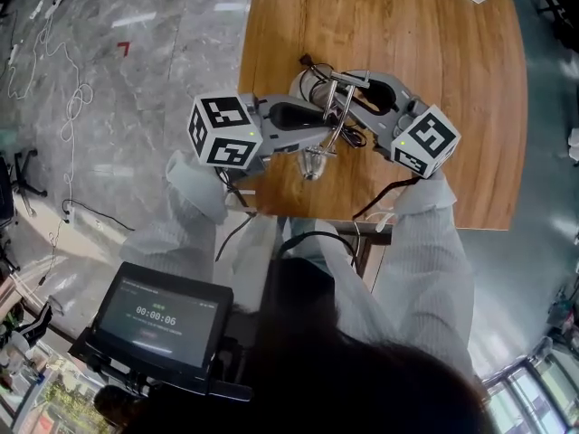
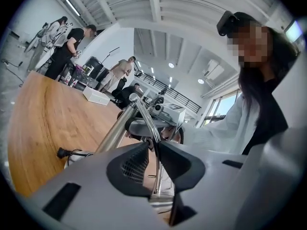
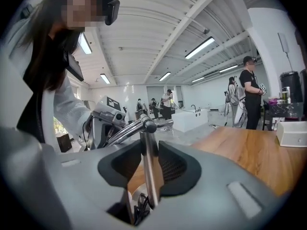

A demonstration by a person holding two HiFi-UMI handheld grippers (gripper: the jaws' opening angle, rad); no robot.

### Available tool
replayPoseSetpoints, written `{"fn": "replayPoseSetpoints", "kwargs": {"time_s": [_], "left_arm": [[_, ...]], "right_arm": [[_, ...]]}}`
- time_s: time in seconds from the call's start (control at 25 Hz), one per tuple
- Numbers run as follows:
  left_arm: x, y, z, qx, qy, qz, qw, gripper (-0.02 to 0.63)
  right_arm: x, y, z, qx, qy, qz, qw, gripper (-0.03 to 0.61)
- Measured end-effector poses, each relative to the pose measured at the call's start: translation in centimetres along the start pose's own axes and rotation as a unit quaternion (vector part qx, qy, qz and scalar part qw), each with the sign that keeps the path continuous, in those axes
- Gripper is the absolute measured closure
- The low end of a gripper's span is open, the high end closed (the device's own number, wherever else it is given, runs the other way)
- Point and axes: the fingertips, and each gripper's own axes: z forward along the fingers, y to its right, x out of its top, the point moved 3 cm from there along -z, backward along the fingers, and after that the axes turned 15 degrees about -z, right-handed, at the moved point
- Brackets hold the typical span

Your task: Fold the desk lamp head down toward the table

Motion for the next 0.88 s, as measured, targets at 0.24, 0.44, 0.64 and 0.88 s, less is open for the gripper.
{"fn": "replayPoseSetpoints", "kwargs": {"time_s": [0.24,0.44,0.64,0.88], "left_arm": [[0.3,0.2,-0.7,-0.012,-0.002,0.009,0.9999,0.509],[-1.0,-0.7,-1.2,0.021,0.014,0.016,0.9996,0.495],[-1.5,-0.5,-4.4,0.088,0.09,-0.018,0.9919,0.495],[1.7,4.5,-6.9,0.218,0.192,0.057,0.9551,0.502]], "right_arm": [[1.4,-0.4,0.1,0.01,0.009,0.002,1.0,0.468],[-0.3,-0.7,0.1,-0.034,0.005,0.028,0.999,0.433],[-2.6,-1.6,-3.6,-0.112,-0.03,0.06,0.991,0.45],[1.6,-4.2,-6.6,-0.246,-0.053,0.022,0.968,0.577]]}}
